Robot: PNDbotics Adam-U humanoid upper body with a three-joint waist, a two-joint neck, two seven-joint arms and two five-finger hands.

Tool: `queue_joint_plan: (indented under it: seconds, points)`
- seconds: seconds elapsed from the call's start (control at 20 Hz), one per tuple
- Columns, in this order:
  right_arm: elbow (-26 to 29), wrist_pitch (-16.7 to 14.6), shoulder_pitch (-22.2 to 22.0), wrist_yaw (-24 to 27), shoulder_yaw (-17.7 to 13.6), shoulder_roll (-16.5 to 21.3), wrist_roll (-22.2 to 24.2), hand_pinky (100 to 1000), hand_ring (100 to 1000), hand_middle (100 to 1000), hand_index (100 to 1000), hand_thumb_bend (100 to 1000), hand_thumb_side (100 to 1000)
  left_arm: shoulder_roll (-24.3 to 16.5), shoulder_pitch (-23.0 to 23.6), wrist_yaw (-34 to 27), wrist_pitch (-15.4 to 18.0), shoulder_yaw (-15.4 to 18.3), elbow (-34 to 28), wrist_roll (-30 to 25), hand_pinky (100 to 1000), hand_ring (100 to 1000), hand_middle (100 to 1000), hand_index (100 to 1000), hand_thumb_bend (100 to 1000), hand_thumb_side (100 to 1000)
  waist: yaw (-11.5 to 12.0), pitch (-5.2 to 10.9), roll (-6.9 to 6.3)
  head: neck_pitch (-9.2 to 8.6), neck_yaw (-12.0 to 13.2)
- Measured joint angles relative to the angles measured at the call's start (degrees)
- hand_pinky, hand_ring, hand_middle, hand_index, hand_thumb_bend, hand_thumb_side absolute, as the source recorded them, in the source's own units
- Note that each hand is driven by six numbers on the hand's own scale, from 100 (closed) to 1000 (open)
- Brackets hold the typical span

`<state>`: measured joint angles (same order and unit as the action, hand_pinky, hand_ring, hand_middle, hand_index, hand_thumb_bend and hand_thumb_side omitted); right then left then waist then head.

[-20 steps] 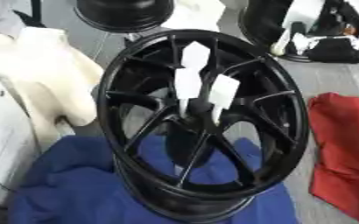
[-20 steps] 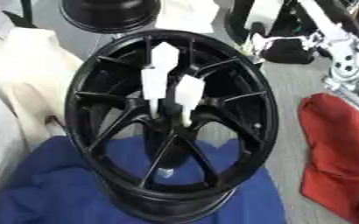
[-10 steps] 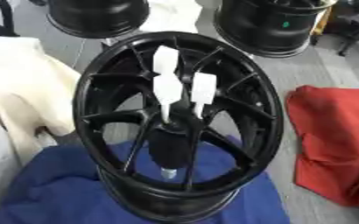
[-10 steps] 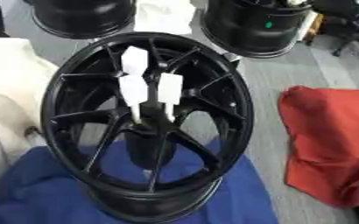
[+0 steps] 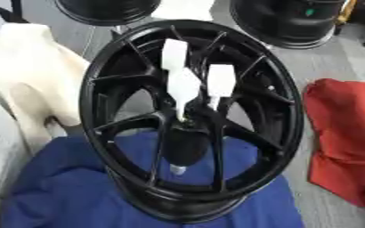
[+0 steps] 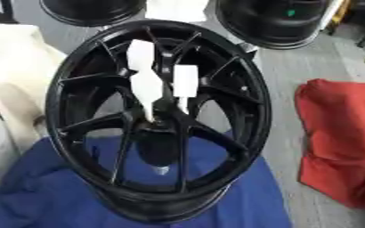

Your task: Pull the pin out of the wheel hub.

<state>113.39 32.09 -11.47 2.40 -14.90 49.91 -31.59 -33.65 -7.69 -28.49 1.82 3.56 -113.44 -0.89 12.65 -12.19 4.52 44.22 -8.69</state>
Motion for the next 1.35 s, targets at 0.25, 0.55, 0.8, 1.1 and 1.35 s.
queue_joint_plan:
  seconds: [0.25, 0.55, 0.8, 1.1, 1.35]
  points:
    - [-1.17, 0.02, -1.22, -3.17, -2.29, -7.56, 0.02, 816, 925, 939, 889, 100, 179, 0.43, 0.02, 0.96, 0.96, 0.31, -0.01, 0.49, 958, 803, 621, 856, 100, 671, 0.21, -1.36, -0.38, 0.0, 0.87]
    - [-1.22, -0.02, -1.2, -7.96, -7.66, -12.85, -0.02, 814, 931, 944, 880, 100, 164, 0.91, 0.28, 2.32, 1.57, 0.72, -0.01, 1.02, 959, 804, 621, 857, 100, 679, -0.07, -2.97, -0.45, 0.0, 1.9]
    - [-0.85, -0.02, -1.16, -9.53, -9.11, -14.29, -0.02, 793, 907, 924, 871, 100, 100, 0.91, 0.28, 2.8, 1.67, 0.9, -0.01, 1.12, 958, 803, 619, 856, 100, 675, -0.16, -3.12, -0.51, 0.0, 2.08]
    - [-0.15, -0.37, 2.44, -12.79, -7.81, -13.76, -0.38, 742, 825, 846, 837, 100, 401, 0.91, -0.61, 2.82, 2.32, 0.87, -0.01, 0.9, 956, 800, 618, 855, 100, 660, -0.31, -4.22, -0.66, 0.0, 2.32]
    - [-0.02, -2.02, 6.68, -16.03, -5.12, -12.62, -2.03, 733, 816, 839, 826, 100, 470, 0.81, -2.7, 2.81, 3.78, 0.53, -0.01, -0.07, 952, 800, 619, 854, 100, 627, 0.15, -4.98, -0.3, 0.0, 2.28]
